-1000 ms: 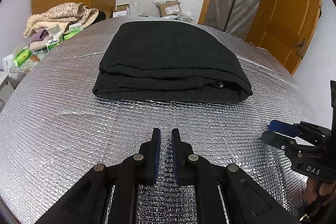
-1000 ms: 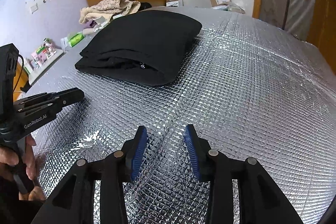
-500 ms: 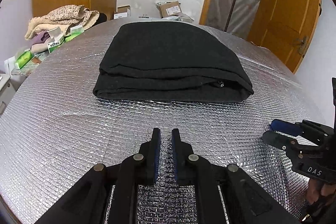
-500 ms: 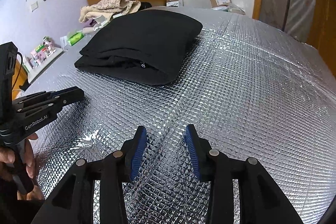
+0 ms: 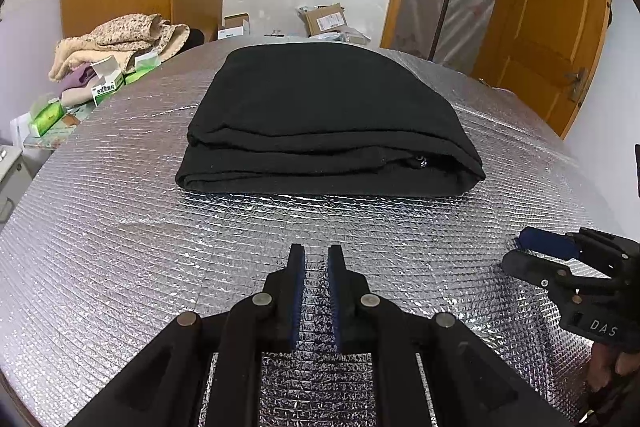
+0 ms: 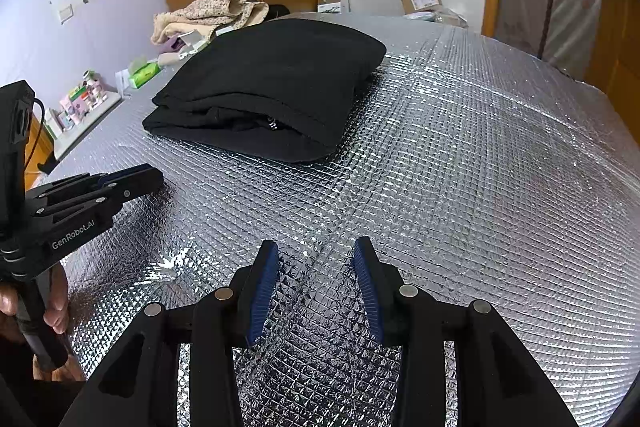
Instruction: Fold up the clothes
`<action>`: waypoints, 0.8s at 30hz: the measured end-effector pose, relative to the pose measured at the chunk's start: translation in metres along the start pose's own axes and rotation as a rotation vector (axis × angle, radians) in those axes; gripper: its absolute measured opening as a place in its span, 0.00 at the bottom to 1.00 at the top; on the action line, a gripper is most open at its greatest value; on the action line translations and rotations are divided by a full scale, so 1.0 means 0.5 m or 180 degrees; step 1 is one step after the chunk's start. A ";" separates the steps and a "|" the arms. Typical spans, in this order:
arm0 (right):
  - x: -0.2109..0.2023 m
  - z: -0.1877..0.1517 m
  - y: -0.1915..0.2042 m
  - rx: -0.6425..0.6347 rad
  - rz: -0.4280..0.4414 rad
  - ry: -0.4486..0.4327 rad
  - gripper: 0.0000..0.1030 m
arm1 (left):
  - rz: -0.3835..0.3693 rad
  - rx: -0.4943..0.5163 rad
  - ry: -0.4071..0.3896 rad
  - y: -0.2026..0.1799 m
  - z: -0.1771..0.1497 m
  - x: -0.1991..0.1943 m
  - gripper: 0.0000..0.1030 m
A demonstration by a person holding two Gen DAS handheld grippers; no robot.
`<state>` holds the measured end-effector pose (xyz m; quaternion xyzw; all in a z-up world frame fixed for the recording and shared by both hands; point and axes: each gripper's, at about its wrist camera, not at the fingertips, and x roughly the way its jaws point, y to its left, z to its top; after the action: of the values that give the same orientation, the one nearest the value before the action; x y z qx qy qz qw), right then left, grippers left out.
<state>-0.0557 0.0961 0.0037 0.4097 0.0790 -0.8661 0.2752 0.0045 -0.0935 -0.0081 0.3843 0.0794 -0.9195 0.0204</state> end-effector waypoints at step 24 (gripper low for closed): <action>0.001 0.000 0.001 0.0006 -0.0002 0.0000 0.41 | 0.0003 -0.0017 -0.0066 -0.002 0.000 0.003 0.15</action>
<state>-0.0557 0.0953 0.0032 0.4098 0.0783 -0.8663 0.2745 0.0037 -0.0924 -0.0091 0.3748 0.0815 -0.9233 0.0227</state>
